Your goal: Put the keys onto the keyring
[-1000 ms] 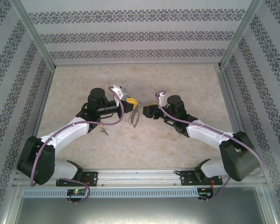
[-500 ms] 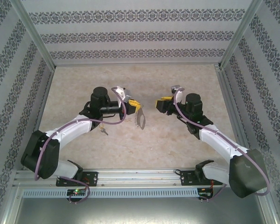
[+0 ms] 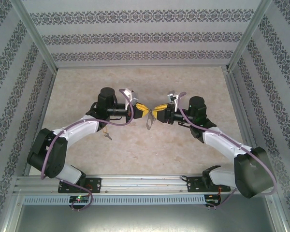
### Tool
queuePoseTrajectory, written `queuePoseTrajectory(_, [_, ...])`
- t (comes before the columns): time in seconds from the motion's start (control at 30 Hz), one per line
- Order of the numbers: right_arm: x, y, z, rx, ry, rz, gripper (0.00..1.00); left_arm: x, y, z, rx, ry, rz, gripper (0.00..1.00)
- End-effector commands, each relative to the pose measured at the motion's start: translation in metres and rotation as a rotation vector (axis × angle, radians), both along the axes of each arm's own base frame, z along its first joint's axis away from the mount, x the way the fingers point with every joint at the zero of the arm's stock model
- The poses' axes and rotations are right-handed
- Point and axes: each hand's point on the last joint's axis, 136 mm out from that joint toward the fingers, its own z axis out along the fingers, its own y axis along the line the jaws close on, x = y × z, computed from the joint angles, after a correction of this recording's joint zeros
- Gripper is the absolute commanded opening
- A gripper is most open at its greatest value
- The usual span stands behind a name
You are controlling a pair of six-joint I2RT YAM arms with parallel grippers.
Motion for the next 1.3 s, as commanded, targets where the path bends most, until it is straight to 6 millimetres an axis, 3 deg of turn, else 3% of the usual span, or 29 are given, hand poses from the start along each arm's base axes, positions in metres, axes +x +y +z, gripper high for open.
queuePoseTrajectory(0.0, [-0.006,0.008,0.010,0.022,-0.043,0.059,0.38,-0.005,-0.008,0.015,-0.027,-0.053,-0.067,0.00])
queuePoseTrajectory(0.67, [-0.006,0.017,0.009,0.018,-0.038,0.080,0.29,-0.008,-0.010,0.008,-0.026,-0.011,-0.105,0.00])
queuePoseTrajectory(1.13, [-0.010,0.018,0.013,0.017,-0.053,0.088,0.15,-0.009,-0.010,0.008,-0.028,0.004,-0.115,0.00])
queuePoseTrajectory(1.27, [-0.011,0.018,0.015,0.019,-0.057,0.092,0.06,-0.009,-0.011,0.008,-0.030,0.009,-0.118,0.00])
